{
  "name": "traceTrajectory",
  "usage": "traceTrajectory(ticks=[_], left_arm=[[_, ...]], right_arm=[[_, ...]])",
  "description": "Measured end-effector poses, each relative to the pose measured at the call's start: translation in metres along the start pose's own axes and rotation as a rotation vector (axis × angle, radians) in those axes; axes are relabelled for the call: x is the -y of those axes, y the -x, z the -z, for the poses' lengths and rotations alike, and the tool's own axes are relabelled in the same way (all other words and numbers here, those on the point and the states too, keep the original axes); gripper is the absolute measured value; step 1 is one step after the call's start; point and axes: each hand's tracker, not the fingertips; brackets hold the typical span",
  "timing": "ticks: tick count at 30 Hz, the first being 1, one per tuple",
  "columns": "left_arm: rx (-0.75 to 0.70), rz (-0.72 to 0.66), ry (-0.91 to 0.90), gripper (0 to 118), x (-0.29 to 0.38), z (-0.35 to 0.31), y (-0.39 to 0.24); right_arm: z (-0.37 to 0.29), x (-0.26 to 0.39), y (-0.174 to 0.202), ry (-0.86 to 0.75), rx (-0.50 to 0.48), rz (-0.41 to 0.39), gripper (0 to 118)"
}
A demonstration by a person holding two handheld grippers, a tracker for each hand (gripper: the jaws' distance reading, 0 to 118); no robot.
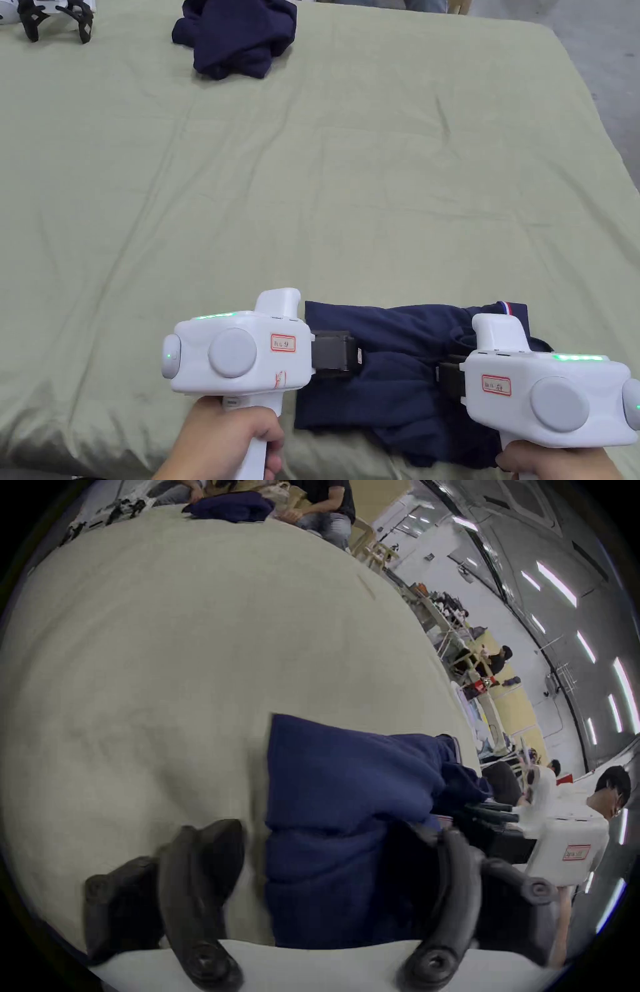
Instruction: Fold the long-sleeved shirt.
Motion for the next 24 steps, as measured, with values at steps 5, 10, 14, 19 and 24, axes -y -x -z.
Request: traceTrajectory(ticks=[5, 10, 14, 19, 24], left_arm=[[-0.003, 0.147, 0.032, 19, 0.008, -0.003, -0.025], [0.042, 0.031, 0.02, 17, 0.001, -0.007, -0.01], [0.083, 0.024, 0.027, 16, -0.006, -0.02, -0.003], [0.12, -0.032, 0.009, 16, -0.02, -0.04, 0.008], [0.073, -0.044, -0.015, 15, -0.037, -0.063, 0.032]], right_arm=[[0.0, -0.001, 0.0, -0.003, 0.003, -0.002, 1], [-0.006, -0.005, -0.005, 0.003, -0.018, 0.006, 1], [-0.019, -0.005, -0.002, -0.011, -0.015, -0.002, 1], [-0.032, -0.008, 0.003, -0.039, -0.029, 0.006, 1], [-0.039, -0.015, 0.024, -0.056, -0.038, -0.016, 1]])
